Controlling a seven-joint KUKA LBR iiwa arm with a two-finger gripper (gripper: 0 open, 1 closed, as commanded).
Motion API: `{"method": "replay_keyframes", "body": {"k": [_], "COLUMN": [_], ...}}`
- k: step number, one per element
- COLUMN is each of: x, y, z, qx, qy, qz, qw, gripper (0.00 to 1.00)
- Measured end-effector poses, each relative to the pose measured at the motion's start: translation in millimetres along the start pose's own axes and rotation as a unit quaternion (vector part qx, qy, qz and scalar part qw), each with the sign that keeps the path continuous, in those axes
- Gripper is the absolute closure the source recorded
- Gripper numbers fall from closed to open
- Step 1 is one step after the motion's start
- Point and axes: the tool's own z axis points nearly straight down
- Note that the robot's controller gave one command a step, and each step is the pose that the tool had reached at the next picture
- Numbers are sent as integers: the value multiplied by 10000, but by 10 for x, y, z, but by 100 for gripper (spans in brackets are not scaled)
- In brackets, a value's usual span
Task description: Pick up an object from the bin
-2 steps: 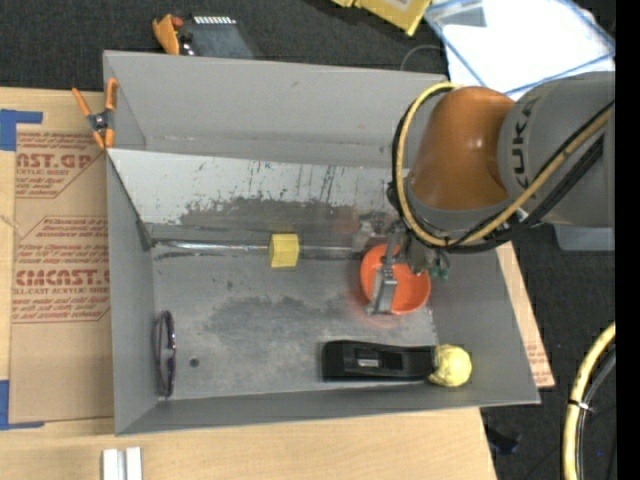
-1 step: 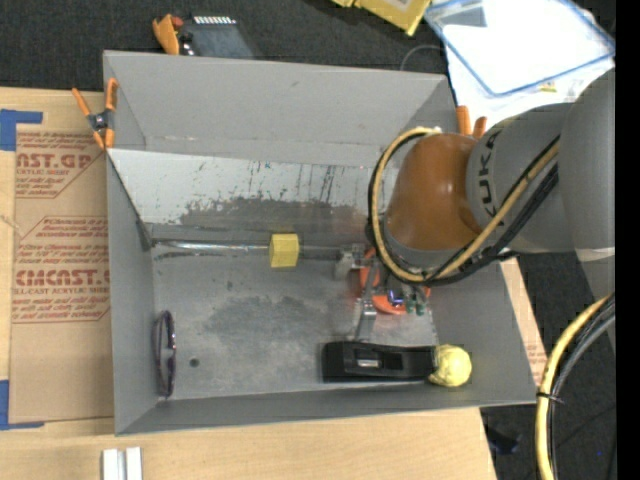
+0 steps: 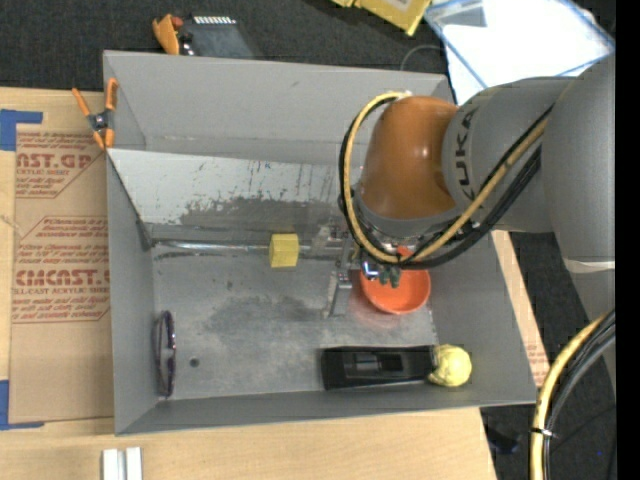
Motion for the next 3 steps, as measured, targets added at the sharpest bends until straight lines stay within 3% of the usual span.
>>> {"method": "replay_keyframes", "body": {"k": [1, 2, 3], "x": [-11, 200, 75], "y": [86, 184, -390], "z": [-74, -389, -225], "qx": [-5, 5, 4], "qy": [-15, 8, -13], "qz": [-126, -532, -1588], "qw": [9999, 9986, 9873], "gripper": [0, 0, 0]}}
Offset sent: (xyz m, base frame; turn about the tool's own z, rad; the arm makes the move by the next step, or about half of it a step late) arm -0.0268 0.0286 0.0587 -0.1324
